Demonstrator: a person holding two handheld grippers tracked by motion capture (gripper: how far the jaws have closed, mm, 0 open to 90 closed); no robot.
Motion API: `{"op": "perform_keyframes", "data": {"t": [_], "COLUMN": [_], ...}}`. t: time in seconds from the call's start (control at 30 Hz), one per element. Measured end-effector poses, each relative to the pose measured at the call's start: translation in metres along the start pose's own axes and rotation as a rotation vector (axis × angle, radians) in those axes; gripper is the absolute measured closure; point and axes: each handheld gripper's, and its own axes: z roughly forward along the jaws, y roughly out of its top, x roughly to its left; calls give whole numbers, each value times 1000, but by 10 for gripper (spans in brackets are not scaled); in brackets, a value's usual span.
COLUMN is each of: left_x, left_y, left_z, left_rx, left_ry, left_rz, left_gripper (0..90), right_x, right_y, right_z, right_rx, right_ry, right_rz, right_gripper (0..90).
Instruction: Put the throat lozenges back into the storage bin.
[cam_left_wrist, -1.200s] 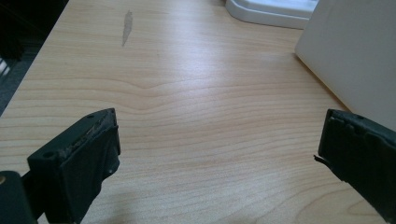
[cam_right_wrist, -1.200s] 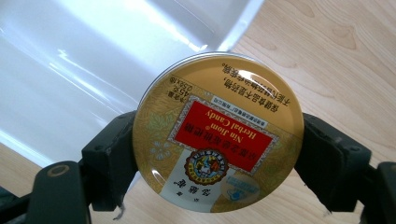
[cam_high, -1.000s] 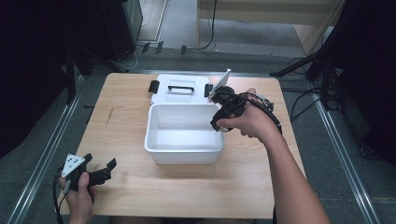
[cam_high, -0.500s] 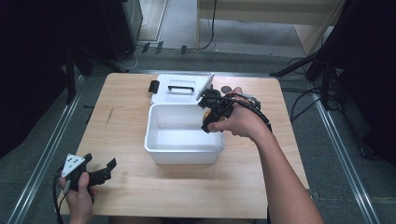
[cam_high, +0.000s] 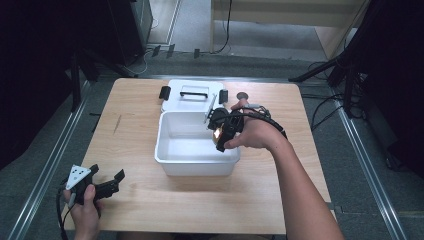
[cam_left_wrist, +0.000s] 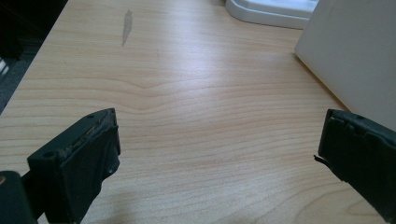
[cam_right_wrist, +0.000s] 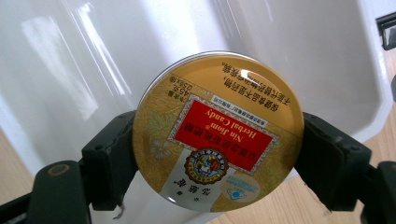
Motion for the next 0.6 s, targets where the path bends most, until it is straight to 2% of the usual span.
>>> {"op": "perform_keyframes", "data": {"t": [0.23, 0.4, 0.6], "left_x": [0, 0, 0], "left_y": [0, 0, 0], "left_z": [0, 0, 0], "left_rx": [-1, 2, 4], "left_ry": [0, -1, -2], "left_rz": [-2, 0, -1], "left_gripper": [0, 0, 0], "right_x": [2, 5, 6], "right_y": [-2, 1, 5], "right_z": [14, 34, 46], "right_rx": [6, 52, 81], "right_ry": [7, 14, -22], "right_rz": [-24, -36, -53], "right_gripper": [209, 208, 209]}}
